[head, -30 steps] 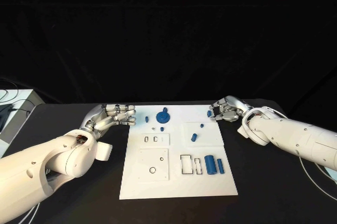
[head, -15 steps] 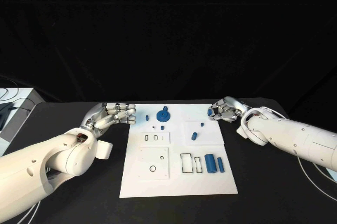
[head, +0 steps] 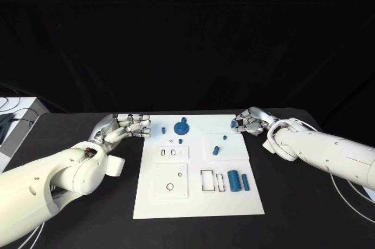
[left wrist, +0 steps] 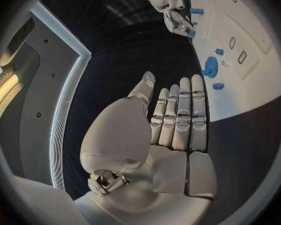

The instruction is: Assemble the parts on the task board

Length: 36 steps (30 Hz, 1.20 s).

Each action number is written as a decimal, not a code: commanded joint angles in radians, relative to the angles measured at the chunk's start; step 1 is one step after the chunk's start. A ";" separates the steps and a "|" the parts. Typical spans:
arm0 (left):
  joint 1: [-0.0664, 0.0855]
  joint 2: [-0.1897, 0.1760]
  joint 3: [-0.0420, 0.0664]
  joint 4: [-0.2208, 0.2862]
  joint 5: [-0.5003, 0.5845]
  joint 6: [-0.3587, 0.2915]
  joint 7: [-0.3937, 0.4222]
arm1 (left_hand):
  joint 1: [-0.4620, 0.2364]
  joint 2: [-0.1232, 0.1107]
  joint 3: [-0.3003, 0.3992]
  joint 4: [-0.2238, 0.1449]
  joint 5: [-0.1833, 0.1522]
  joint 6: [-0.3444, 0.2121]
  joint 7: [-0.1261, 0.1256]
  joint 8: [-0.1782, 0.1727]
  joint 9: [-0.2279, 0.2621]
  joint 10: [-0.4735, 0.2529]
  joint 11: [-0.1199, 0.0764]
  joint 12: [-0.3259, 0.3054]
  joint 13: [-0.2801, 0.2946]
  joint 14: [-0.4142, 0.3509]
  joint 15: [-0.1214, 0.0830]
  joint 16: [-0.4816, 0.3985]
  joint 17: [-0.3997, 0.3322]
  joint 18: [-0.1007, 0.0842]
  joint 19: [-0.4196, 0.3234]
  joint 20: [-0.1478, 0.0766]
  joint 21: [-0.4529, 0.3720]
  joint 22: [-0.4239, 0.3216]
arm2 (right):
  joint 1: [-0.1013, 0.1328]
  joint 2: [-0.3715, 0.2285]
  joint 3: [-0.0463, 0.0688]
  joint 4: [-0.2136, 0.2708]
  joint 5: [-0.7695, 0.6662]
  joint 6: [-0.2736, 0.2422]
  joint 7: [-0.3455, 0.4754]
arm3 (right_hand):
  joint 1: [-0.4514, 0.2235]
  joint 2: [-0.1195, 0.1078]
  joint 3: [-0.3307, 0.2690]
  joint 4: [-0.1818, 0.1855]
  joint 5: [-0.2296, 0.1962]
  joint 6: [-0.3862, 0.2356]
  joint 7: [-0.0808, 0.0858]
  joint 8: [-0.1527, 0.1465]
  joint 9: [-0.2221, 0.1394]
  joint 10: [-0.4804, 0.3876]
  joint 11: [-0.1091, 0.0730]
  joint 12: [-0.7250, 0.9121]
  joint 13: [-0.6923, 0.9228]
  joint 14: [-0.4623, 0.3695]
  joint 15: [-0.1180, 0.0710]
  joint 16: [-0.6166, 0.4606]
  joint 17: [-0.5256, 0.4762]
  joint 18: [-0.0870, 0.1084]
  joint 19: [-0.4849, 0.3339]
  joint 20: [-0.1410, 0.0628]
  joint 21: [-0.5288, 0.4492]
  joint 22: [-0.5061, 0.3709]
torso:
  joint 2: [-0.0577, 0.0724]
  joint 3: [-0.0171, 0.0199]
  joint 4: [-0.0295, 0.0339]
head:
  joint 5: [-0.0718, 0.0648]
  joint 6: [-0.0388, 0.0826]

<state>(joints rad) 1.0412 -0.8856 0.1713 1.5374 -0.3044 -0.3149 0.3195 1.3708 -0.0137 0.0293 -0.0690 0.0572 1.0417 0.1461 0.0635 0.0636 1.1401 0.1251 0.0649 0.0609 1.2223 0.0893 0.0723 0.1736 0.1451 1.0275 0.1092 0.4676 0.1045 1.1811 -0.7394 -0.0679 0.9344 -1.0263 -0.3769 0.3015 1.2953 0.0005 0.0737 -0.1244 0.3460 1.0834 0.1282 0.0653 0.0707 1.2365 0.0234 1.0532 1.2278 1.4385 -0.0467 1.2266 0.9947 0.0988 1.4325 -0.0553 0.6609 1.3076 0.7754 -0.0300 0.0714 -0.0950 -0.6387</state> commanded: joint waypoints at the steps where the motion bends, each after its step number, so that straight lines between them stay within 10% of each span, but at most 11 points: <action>1: 0.000 0.001 0.001 0.002 -0.004 0.019 0.002 | 0.003 0.000 -0.004 -0.002 -0.004 0.005 0.001 0.000 0.000 -0.005 -0.001 -0.002 0.000 0.007 -0.001 -0.003 -0.001 -0.013 0.004 0.001 -0.006 -0.001 | -0.001 0.002 0.000 0.000 0.001 0.000 0.002 | 0.000 0.019 0.014 0.000 -0.006 0.020 -0.004 0.000 0.001 0.008 -0.006 0.008 0.005 0.002 -0.007 0.008 0.003 -0.002 0.003 -0.008 0.008 0.085 | 0.000 0.0005 -0.0011 | 0.001 0.000; 21: 0.000 0.001 0.001 -0.001 -0.004 0.019 -0.002 | 0.005 0.001 -0.003 -0.004 -0.004 0.005 0.002 0.000 0.000 -0.005 -0.001 -0.002 -0.001 0.008 -0.001 -0.003 -0.001 -0.014 0.007 0.000 -0.009 -0.002 | -0.001 -0.007 0.000 0.028 0.059 -0.072 0.002 | -0.008 0.034 0.025 -0.008 0.003 0.061 -0.020 0.000 0.003 0.034 -0.017 0.023 0.026 0.005 -0.018 0.015 0.015 -0.012 0.007 -0.020 0.033 0.088 | -0.001 0.0002 -0.0011 | 0.000 -0.001; 36: 0.000 0.001 0.000 -0.009 -0.001 0.019 -0.004 | 0.005 0.001 -0.003 -0.004 -0.004 0.005 0.002 0.000 0.000 -0.005 -0.001 -0.002 -0.001 0.008 -0.001 -0.003 -0.001 -0.014 0.007 0.000 -0.009 -0.002 | 0.031 -0.032 0.004 0.222 0.075 -0.092 -0.131 | -0.022 0.027 0.012 -0.001 -0.004 0.058 -0.020 0.000 0.002 0.038 -0.017 0.026 0.033 0.006 -0.017 0.019 0.018 -0.011 0.009 -0.020 0.034 0.088 | -0.006 -0.0052 -0.0055 | 0.009 -0.002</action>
<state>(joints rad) 1.0411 -0.8863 0.1712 1.5271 -0.3044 -0.3133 0.3128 1.3708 -0.0137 0.0293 -0.0690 0.0572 1.0418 0.1461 0.0636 0.0637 1.1402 0.1250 0.0649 0.0608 1.2223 0.0893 0.0723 0.1738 0.1451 1.0274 0.1092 0.4600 0.1032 1.2099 -0.7726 -0.0643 1.1338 -0.9524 -0.4600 0.2419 1.2840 0.0235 0.0905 -0.1253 0.3459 1.1280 0.0947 0.0634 0.0727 1.2668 0.0072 1.0751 1.2597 1.4416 -0.0576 1.2423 1.0127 0.0983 1.4394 -0.0695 0.6959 1.3081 0.7715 -0.0324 0.0674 -0.0895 -0.6393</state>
